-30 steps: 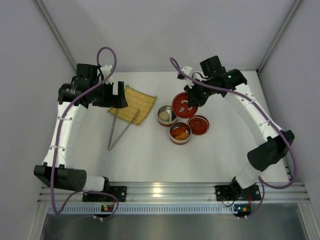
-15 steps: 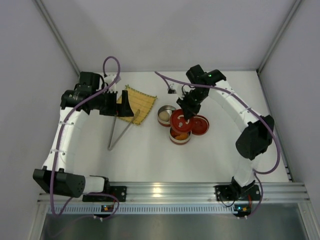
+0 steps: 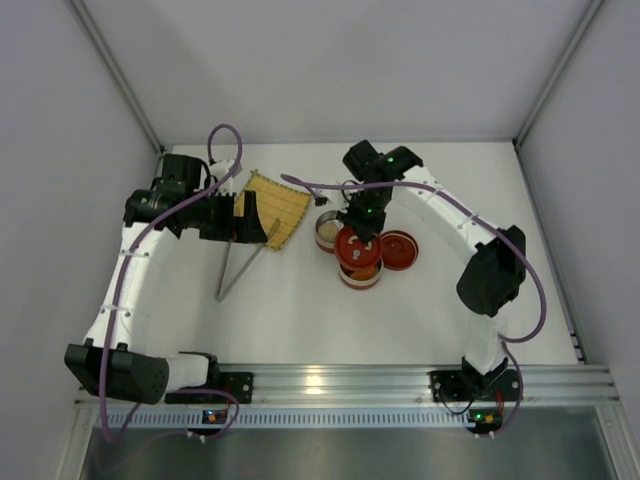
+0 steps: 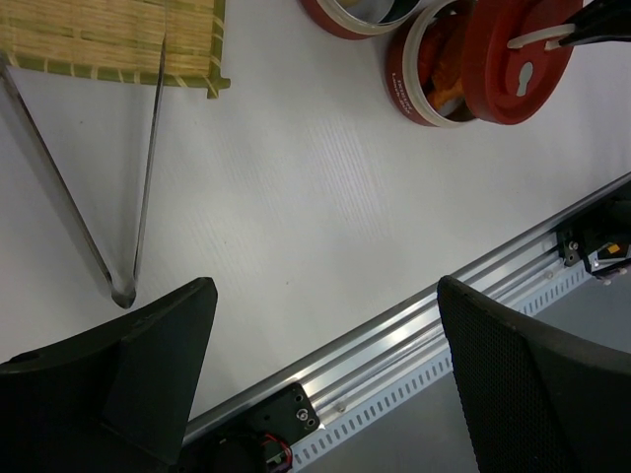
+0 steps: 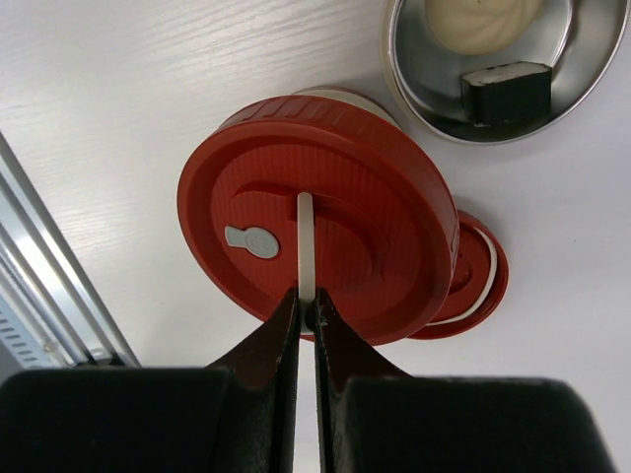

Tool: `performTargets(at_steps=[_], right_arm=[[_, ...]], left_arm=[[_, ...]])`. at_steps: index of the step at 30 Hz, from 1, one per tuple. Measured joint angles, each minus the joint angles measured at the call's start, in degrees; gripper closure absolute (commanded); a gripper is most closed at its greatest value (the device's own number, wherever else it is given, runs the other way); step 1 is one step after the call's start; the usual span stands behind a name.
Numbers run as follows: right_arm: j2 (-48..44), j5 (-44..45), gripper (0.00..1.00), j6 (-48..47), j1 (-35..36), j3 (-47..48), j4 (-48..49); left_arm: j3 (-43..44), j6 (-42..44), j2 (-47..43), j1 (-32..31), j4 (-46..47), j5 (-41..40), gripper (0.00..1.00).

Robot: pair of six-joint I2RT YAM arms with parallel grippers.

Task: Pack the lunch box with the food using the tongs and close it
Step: Close the box lid on the packing box.

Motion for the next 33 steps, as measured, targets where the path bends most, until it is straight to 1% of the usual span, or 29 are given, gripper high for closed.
performTargets(at_steps=[11, 16, 33], right_arm=[[4.81, 0.94, 1.0, -4.87, 0.02, 0.61, 0.02], [4.94, 0.74, 1.0, -6.01, 0.02, -0.83, -0.09], [9.25, -0.2, 1.0, -8.46, 0.04, -1.11, -0.02]], left_arm=[[-1.44, -0.04, -0.87, 0.0, 1.03, -0.5, 0.02], [-2.05, -0.09, -1.01, 0.0, 1.7, -0.83, 0.02], [-3.37, -0.26, -1.01, 0.0, 2.05, -1.03, 0.02]])
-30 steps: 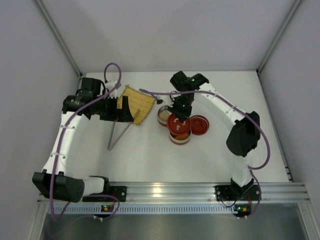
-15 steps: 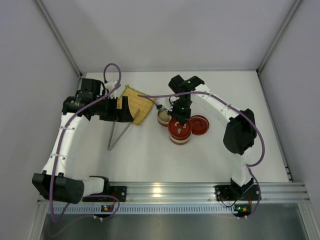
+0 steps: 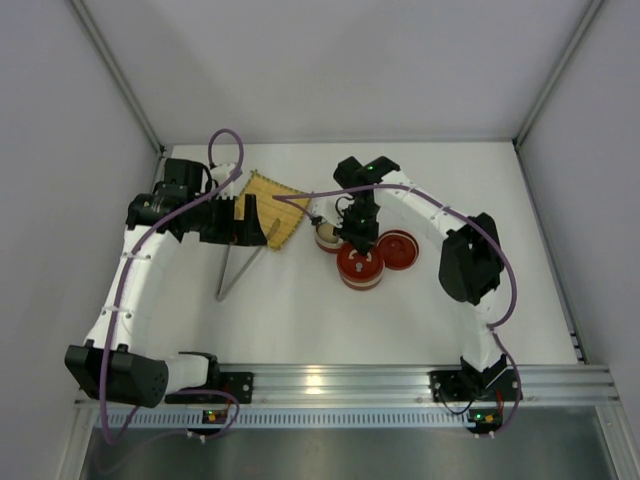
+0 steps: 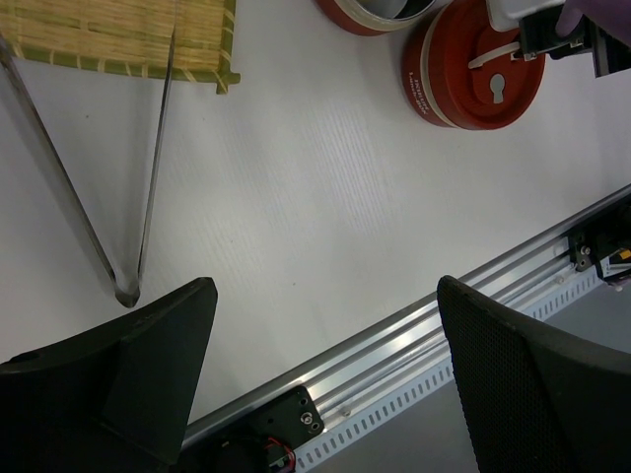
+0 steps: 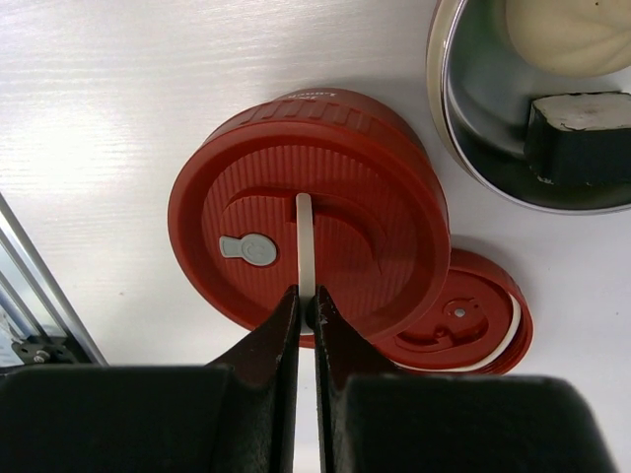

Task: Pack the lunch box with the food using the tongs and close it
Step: Close the box lid on the packing box.

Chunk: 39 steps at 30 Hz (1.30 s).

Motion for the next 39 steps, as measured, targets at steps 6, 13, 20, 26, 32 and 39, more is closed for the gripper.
performTargets(at_steps=[6, 13, 20, 26, 32, 39], right_arm=[[0.07, -0.09, 1.0, -0.31, 0.0, 0.0, 0.0], [0.04, 0.15, 1.0, -0.28, 0.0, 0.0, -0.02], [-0.7, 0.81, 1.0, -0.35, -0.02, -0.52, -0.02], [-1.33, 0.52, 1.0, -0.42, -0.02, -2.05, -0.04], [-1.7, 0.5, 1.0, -0.44, -0.02, -2.97, -0.09], [-1.68, 0.46, 1.0, -0.48, -0.26, -2.71, -0.11]], left_arm=[[-0.22, -0.02, 0.0, 0.0, 0.02, -0.04, 0.02], [-0.85, 0.0, 0.02, 0.0, 0.46, -0.04, 0.02], [-0.9, 0.0, 0.02, 0.0, 0.52, -0.02, 0.02], [-0.92, 0.0, 0.02, 0.0, 0.87, -0.02, 0.02], [-0.96, 0.0, 0.02, 0.0, 0.92, -0.02, 0.02], [-1.22, 0.02, 0.02, 0.0, 1.2, -0.02, 0.02]])
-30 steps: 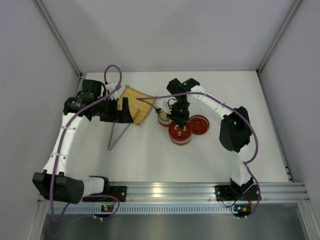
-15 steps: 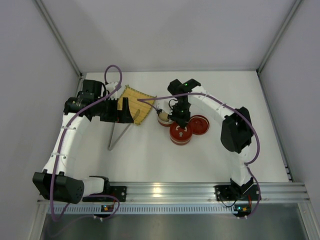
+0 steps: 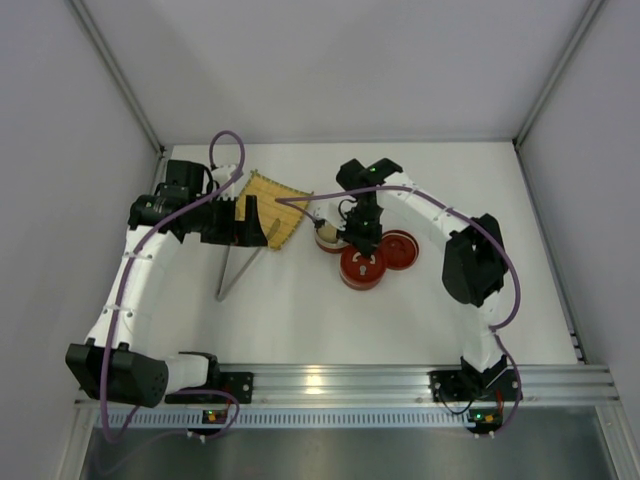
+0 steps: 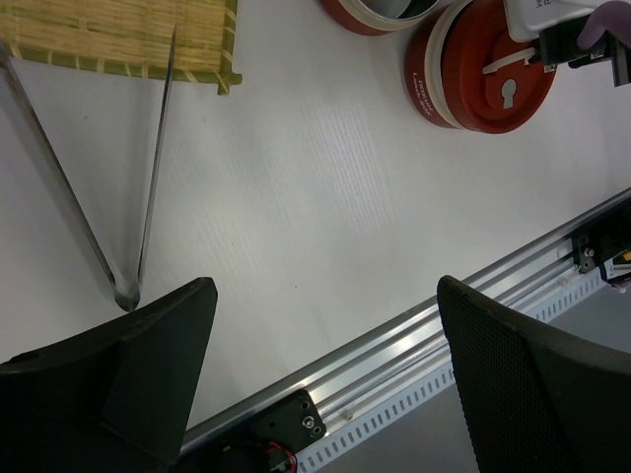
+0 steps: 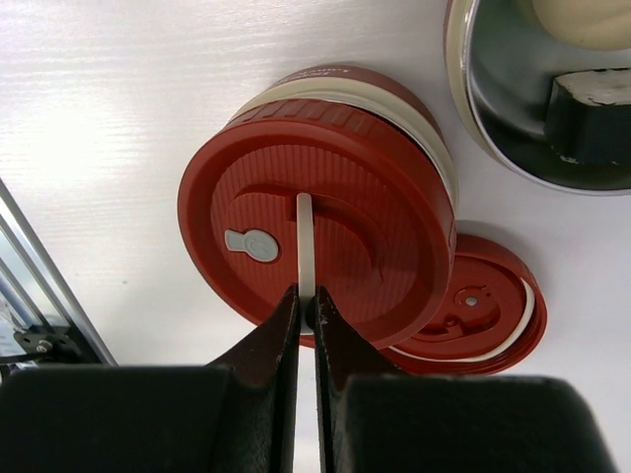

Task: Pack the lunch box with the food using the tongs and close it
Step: Close the box lid on the packing box.

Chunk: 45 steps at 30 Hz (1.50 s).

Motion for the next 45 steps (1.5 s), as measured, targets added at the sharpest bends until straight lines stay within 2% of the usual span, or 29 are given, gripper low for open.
performTargets(at_steps=[45], right_arm=[[2.58, -3.85, 1.0, -1.92, -2.4, 1.33, -0.11]], left_arm=[[-1.03, 0.0, 0.04, 0.0, 0.22, -0.02, 0.02]])
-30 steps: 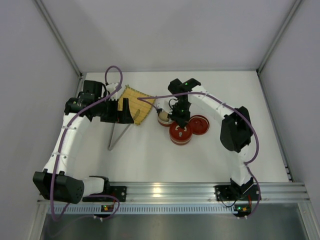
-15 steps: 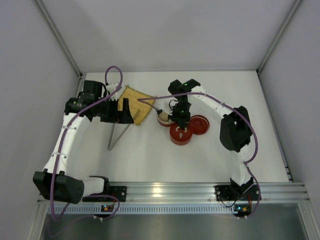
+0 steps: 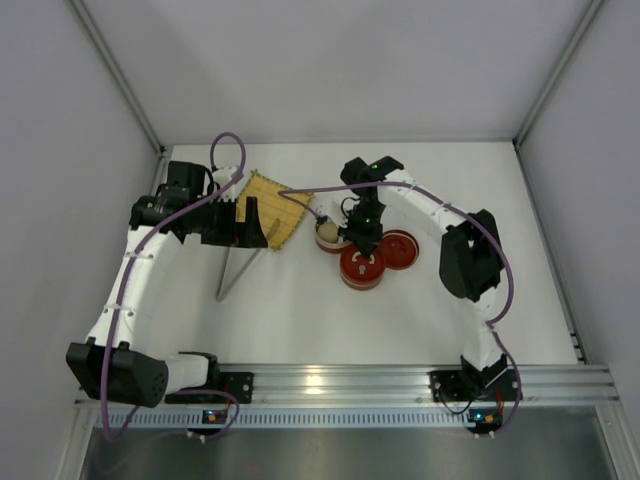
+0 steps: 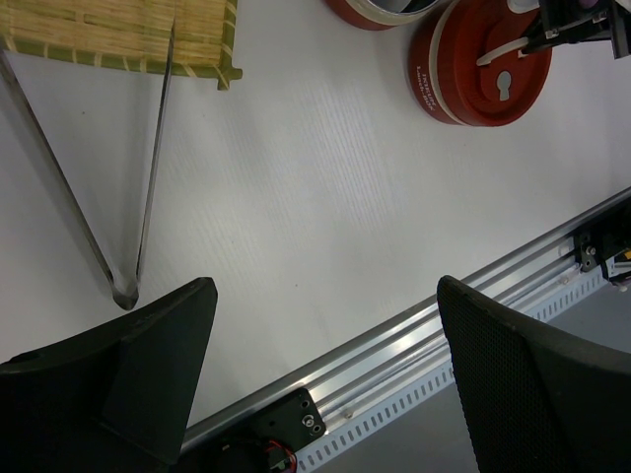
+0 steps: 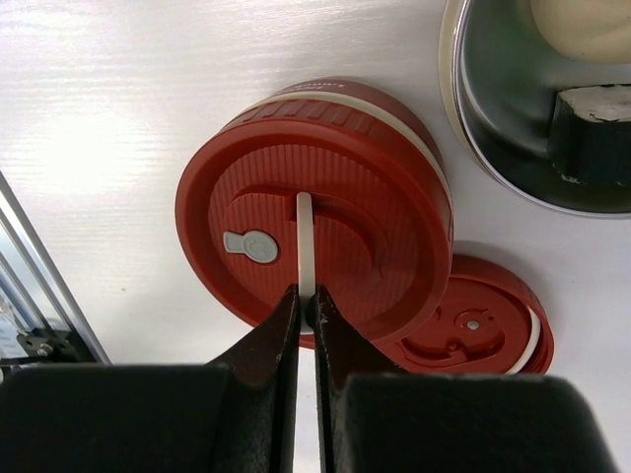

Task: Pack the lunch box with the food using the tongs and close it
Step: Close the box lid on the packing box.

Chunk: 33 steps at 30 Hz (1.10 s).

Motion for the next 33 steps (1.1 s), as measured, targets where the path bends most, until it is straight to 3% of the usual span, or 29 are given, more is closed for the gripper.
performTargets(at_steps=[14, 20, 25, 33], right_arm=[[0.63, -0.5, 0.99, 0.28, -0.26, 0.35, -0.15], [0.61, -0.83, 0.84, 0.92, -0.26, -0.04, -0.11], [0.52, -0.72, 0.82, 2.14, -0.26, -3.15, -0.13], [-2.47, -0.44, 0.98, 7.04, 0.02, -8.72, 0.79]], left_arm=[[-1.05, 0.02, 0.0, 0.0, 0.11, -0.22, 0.02], [-1.05, 0.04, 0.0, 0.0, 0.13, -0.24, 0.02], [-1.05, 0.02, 0.0, 0.0, 0.28, -0.39, 0.02], [-1.05, 0.02, -0.04, 0.0, 0.31, -1.07, 0.02]])
